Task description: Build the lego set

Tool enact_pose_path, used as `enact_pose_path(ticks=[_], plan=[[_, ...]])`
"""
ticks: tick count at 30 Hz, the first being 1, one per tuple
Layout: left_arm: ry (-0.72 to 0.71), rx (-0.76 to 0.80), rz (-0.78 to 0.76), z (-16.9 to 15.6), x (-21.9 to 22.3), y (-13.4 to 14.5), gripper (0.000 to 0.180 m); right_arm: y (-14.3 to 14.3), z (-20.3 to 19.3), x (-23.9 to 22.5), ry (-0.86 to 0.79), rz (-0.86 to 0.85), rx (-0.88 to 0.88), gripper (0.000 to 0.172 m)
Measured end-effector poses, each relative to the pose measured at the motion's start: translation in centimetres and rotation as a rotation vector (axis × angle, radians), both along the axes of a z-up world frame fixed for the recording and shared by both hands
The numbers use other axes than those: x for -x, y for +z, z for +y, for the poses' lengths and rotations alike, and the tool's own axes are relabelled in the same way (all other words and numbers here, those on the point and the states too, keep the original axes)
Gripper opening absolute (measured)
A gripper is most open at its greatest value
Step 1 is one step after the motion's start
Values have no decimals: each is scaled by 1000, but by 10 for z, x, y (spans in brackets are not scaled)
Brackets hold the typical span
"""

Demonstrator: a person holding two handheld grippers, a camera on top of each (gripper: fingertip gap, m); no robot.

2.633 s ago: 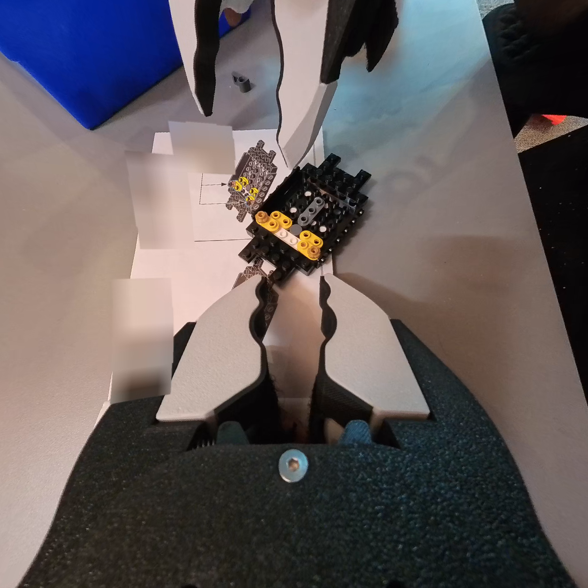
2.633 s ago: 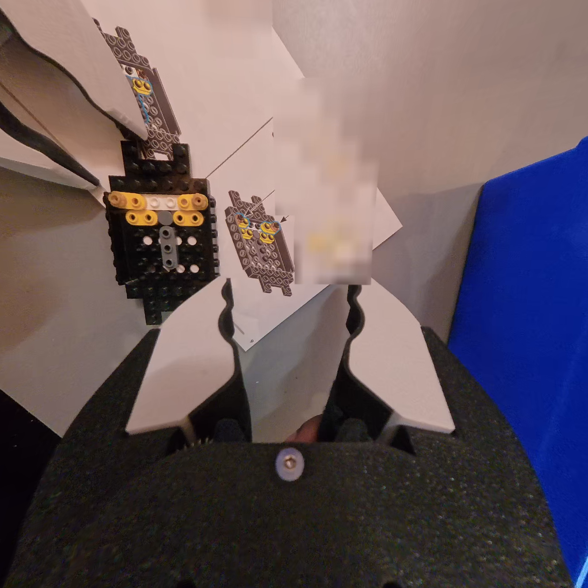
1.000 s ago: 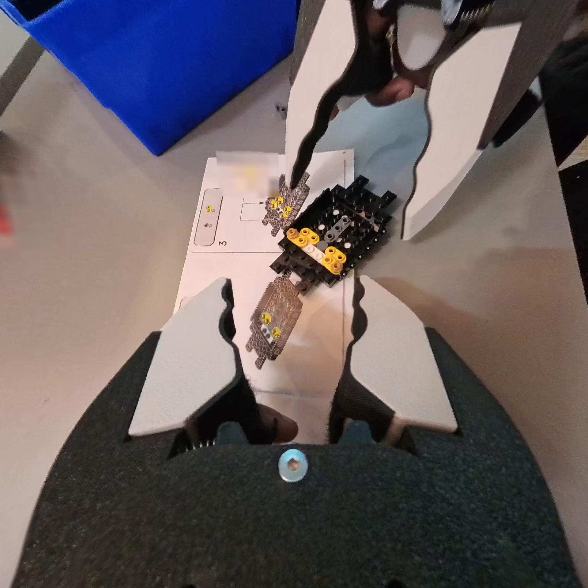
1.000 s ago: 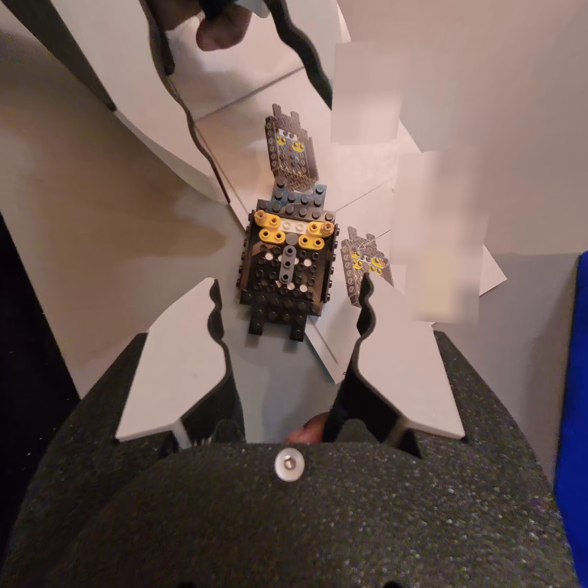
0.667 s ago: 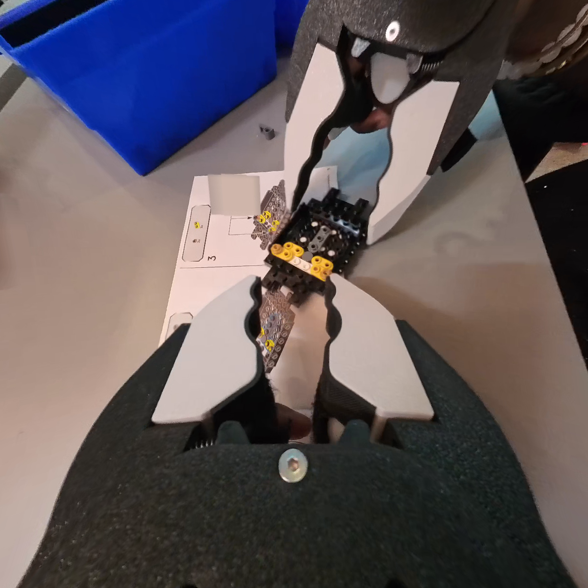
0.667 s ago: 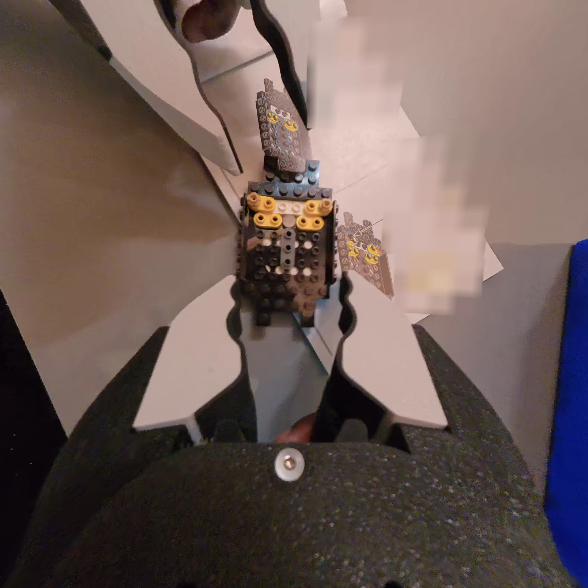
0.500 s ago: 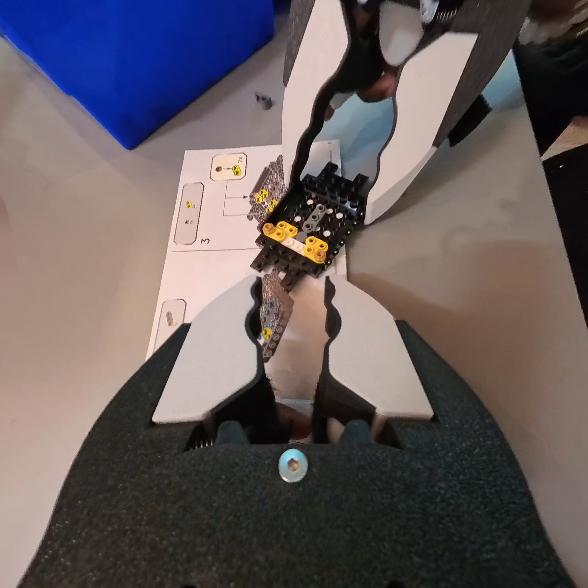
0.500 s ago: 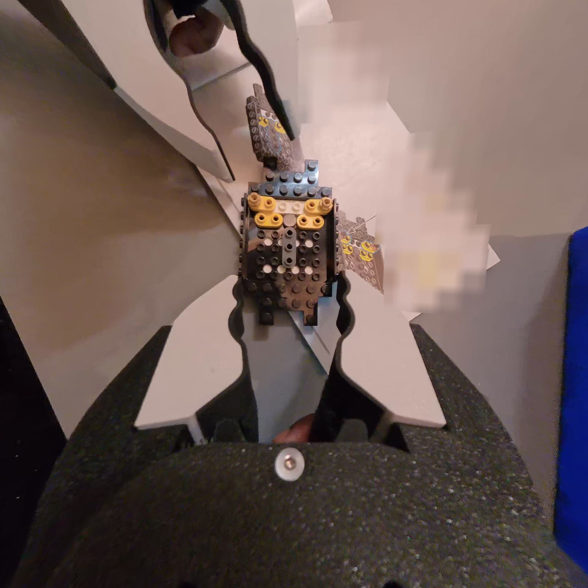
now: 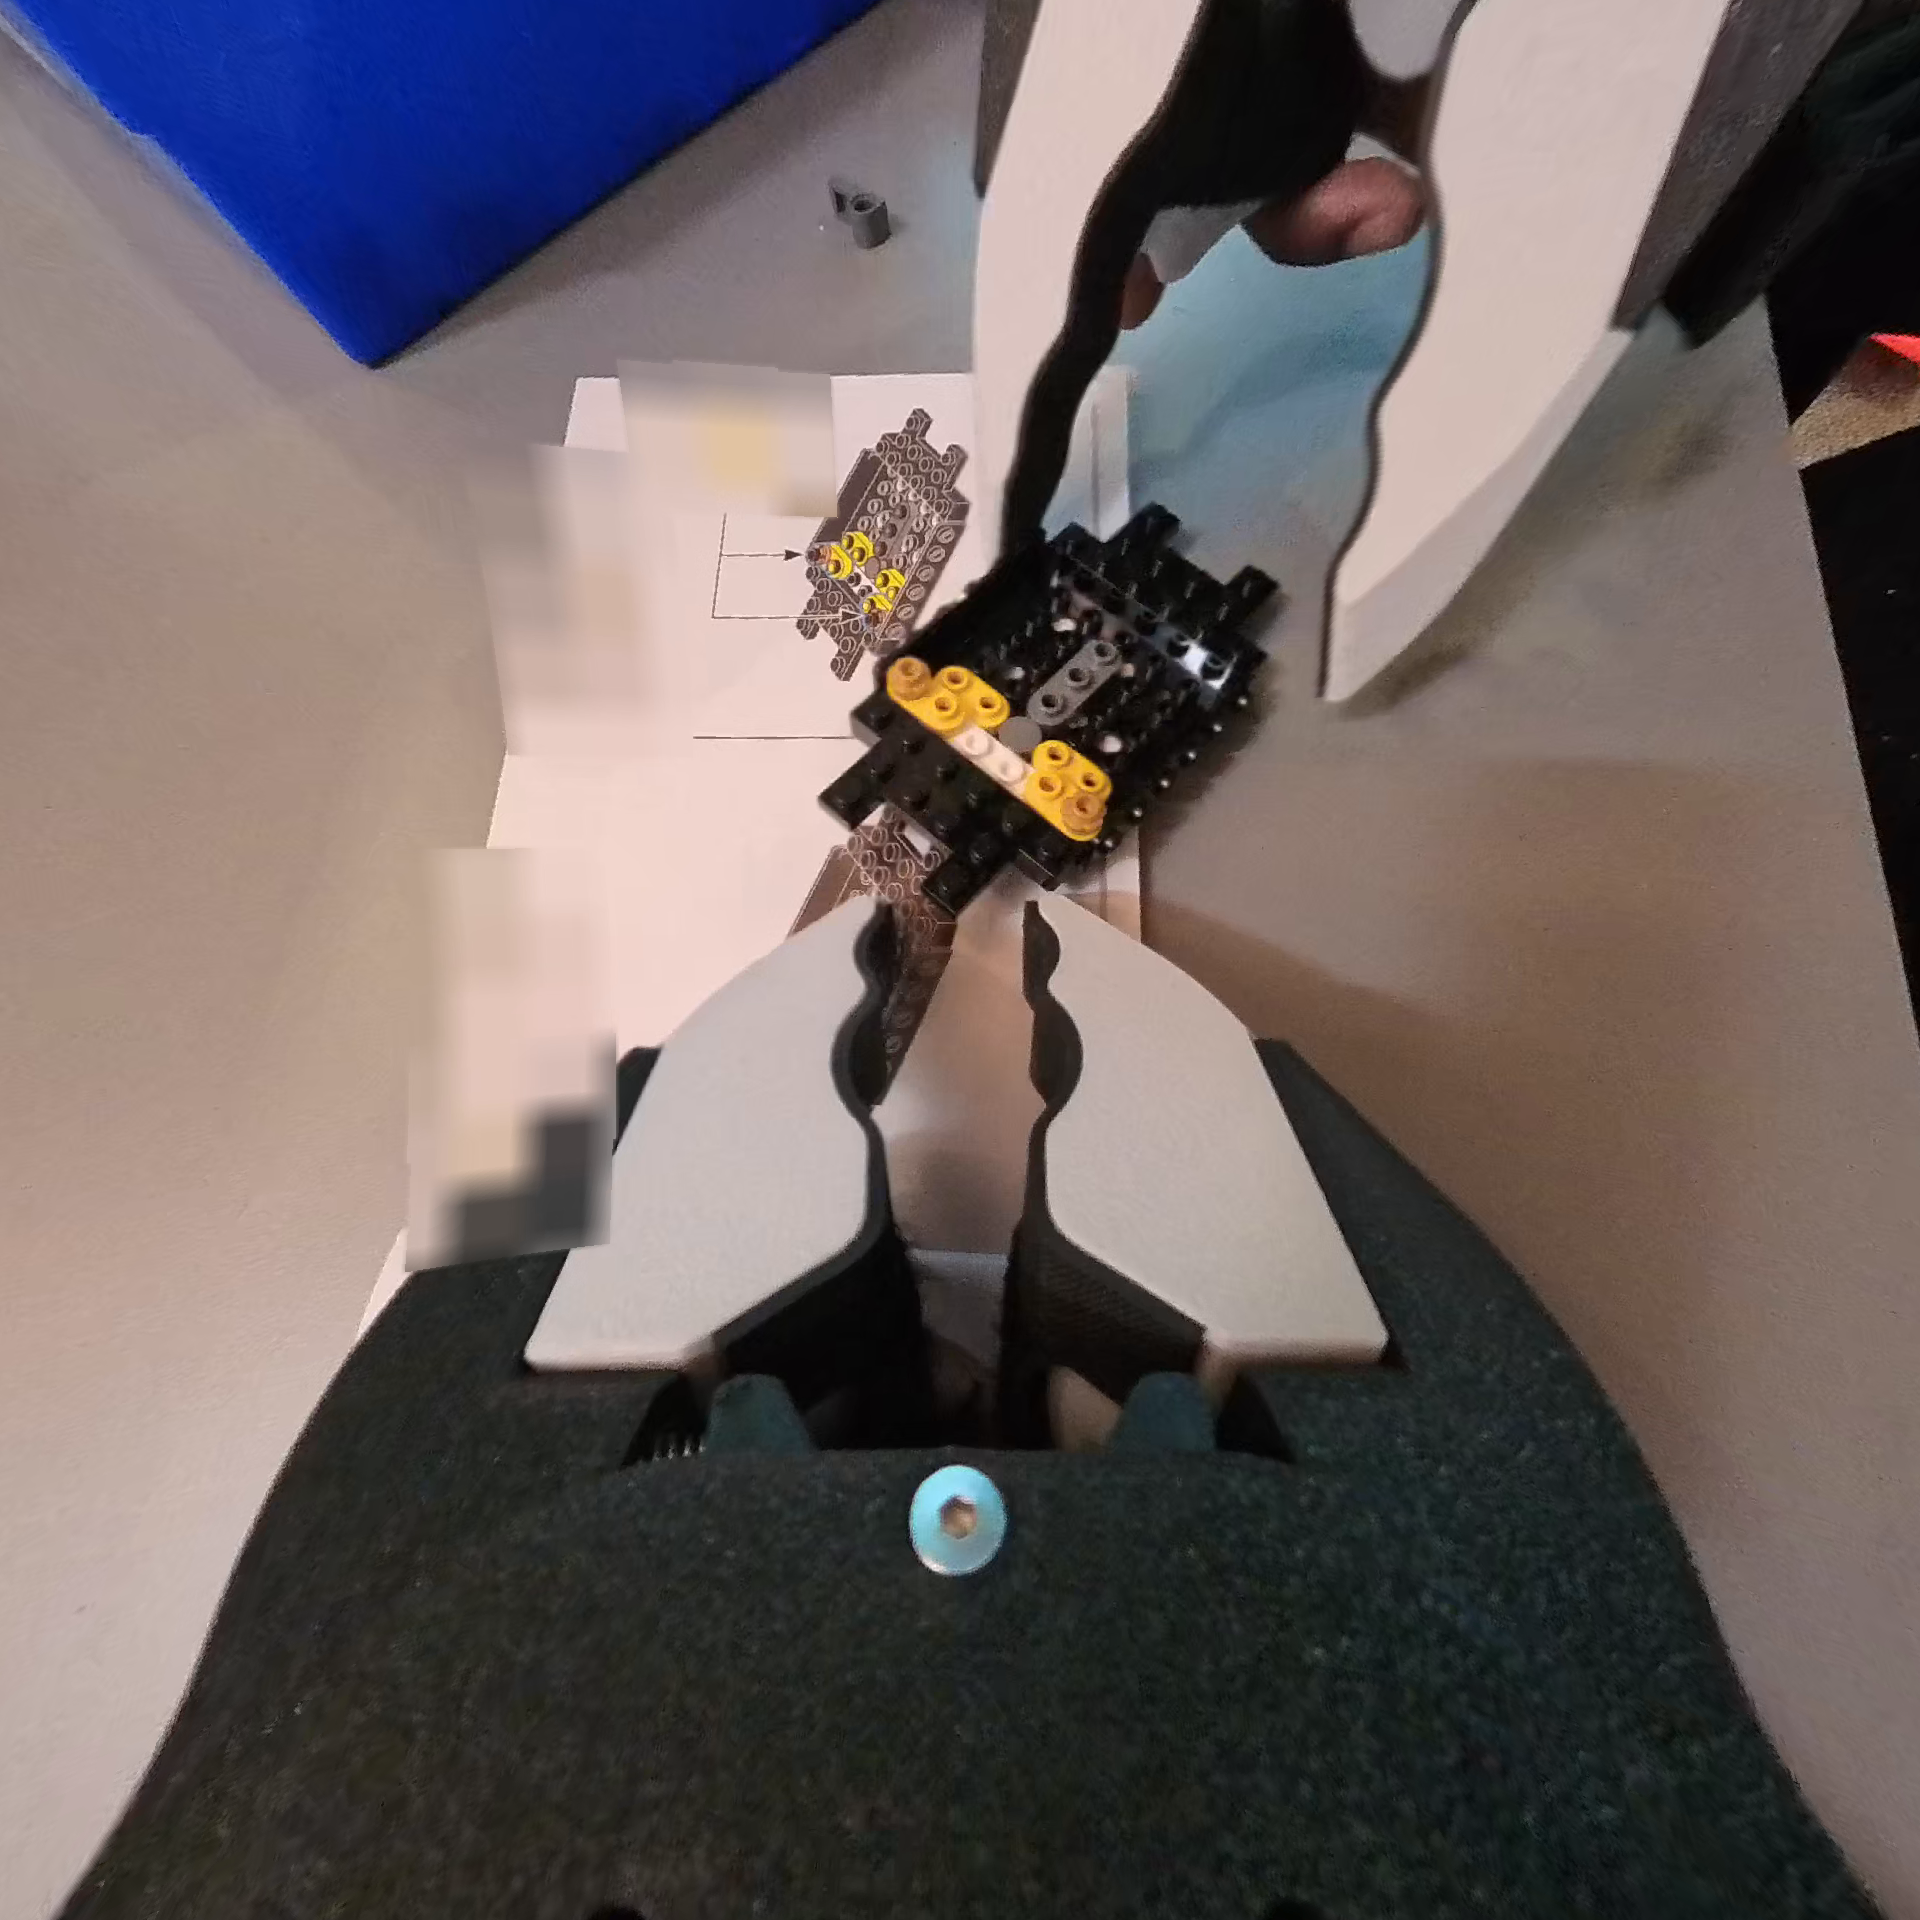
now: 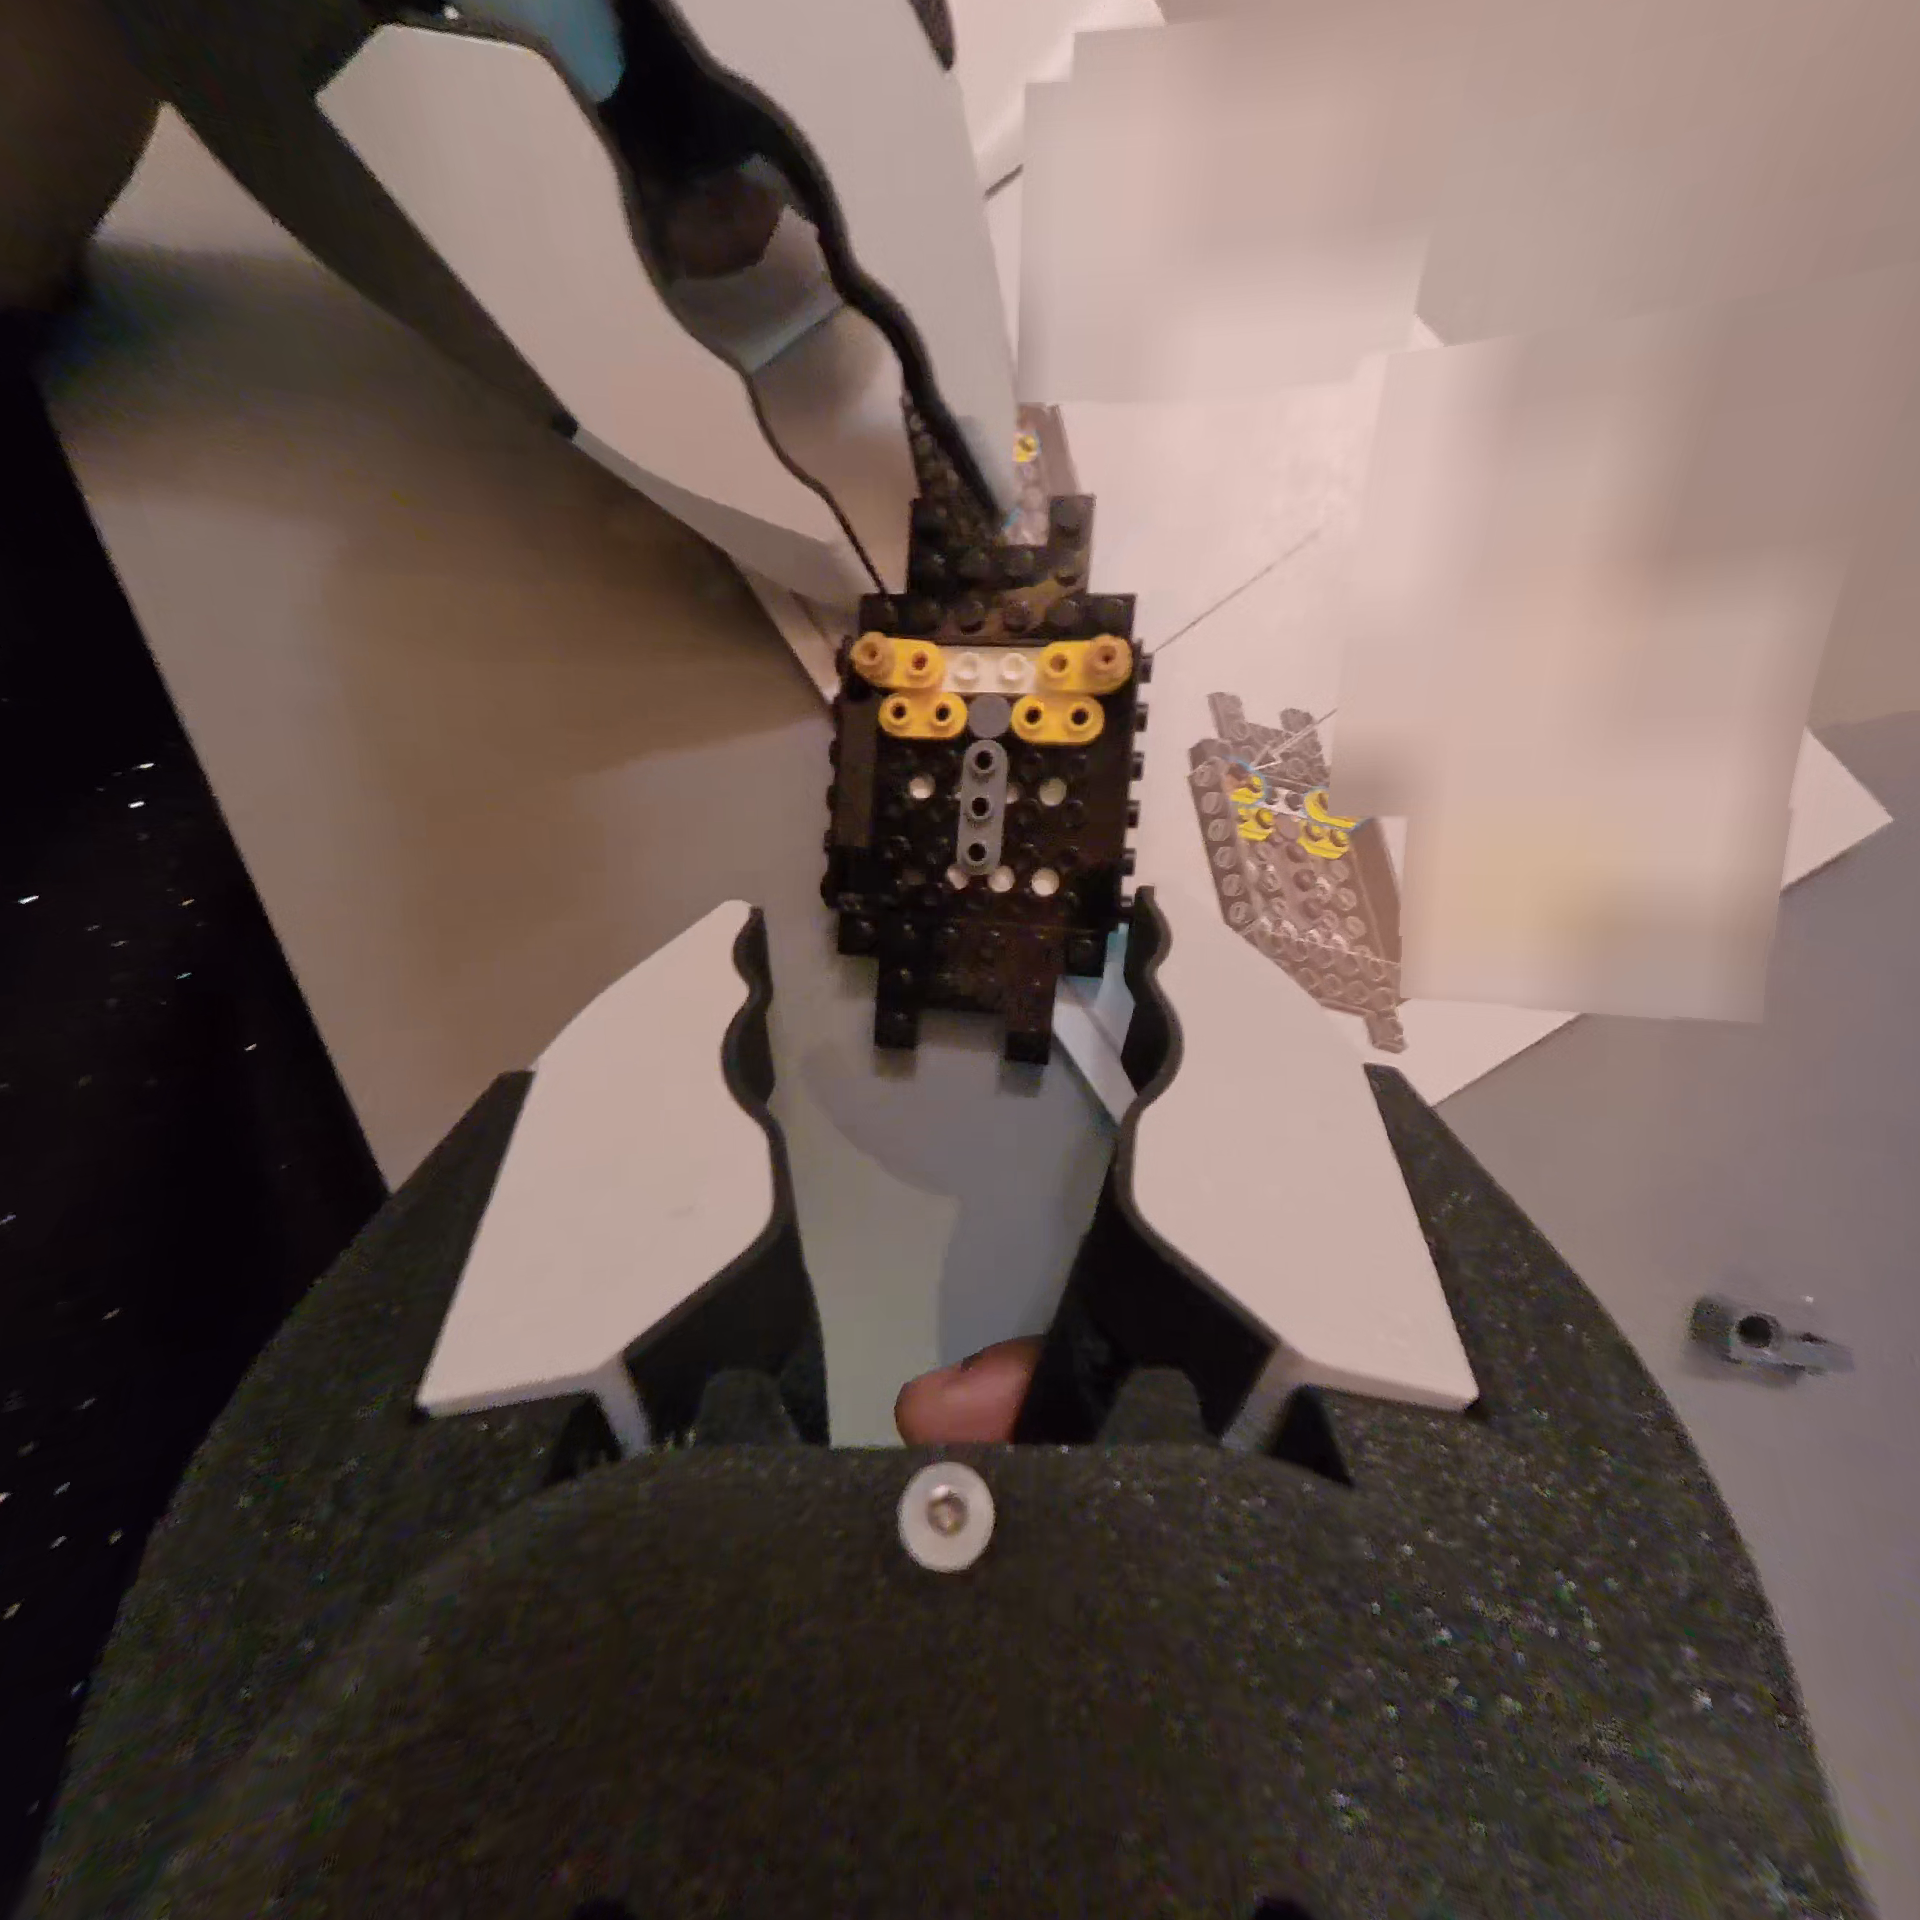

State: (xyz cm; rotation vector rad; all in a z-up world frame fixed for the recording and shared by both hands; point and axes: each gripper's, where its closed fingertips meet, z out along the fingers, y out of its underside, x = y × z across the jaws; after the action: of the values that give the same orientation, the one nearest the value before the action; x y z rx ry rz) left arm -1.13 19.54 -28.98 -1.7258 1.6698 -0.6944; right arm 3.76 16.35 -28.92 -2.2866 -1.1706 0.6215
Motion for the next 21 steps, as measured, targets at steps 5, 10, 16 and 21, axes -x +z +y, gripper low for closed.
enact_pose_path(ticks=[5, 10, 16, 21], plan=[[5, -15, -1, 2, 0, 0, 24, 2, -10, -8, 102, 56, 46, 63], [1, -13, 1, 2, 0, 0, 23, 2, -8, -23, 151, 76, 28, 57], [-13, -18, 1, 0, -1, 0, 20, 0, -3, -25, 215, 141, -45, 43], [-9, -18, -2, 0, -1, 0, 21, -1, -6, -22, 248, 129, -64, 37]])
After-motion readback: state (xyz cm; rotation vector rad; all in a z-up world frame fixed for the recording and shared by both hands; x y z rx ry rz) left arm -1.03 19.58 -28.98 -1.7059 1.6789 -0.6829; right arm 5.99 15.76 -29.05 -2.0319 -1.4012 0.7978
